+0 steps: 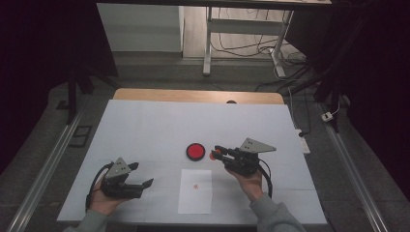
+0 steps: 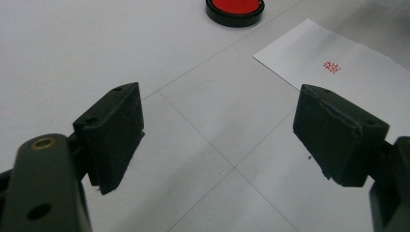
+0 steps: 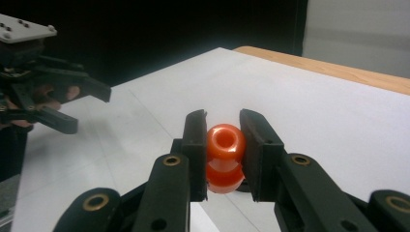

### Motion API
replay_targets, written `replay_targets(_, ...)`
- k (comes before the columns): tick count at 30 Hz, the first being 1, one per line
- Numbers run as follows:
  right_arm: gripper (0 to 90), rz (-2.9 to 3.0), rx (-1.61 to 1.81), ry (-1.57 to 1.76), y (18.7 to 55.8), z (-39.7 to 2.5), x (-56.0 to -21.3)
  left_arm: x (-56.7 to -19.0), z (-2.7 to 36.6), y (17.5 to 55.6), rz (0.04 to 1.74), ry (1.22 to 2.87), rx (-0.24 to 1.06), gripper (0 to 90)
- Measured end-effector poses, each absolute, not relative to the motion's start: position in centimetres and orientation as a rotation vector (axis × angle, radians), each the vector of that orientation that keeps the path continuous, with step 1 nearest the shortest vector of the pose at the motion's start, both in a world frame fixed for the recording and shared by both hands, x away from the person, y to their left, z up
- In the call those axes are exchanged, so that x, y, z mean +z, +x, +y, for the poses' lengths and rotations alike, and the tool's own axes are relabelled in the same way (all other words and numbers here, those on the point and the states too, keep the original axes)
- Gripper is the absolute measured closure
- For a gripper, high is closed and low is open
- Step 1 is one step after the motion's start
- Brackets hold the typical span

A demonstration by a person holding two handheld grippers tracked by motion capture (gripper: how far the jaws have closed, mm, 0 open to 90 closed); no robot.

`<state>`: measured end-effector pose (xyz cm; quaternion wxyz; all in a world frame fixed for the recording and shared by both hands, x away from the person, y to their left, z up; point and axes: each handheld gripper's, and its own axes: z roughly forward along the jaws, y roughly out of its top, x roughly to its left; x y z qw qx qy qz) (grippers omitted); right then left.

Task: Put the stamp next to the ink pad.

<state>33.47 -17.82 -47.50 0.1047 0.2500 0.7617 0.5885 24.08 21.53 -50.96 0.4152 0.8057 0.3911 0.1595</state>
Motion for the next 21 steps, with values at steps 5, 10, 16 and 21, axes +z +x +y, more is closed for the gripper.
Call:
replay_targets(5,72.5,2.247,1.703,0.737,34.0,-17.7,-47.7,-51.1,21.4,24.1,0.983,2.029,0.392,18.9)
replay_targets(10,72.4,2.263,1.652,0.745,34.5,-17.5,-48.1,-51.1,21.4,24.1,0.982,2.032,0.388,18.9)
replay_targets(16,72.4,2.273,1.579,0.761,35.1,-17.7,-48.6,-51.1,21.5,24.1,0.984,2.035,0.388,18.9)
replay_targets(21,72.4,2.271,1.54,0.796,35.3,-18.5,-48.8,-51.2,21.6,24.2,0.991,2.033,0.384,18.9)
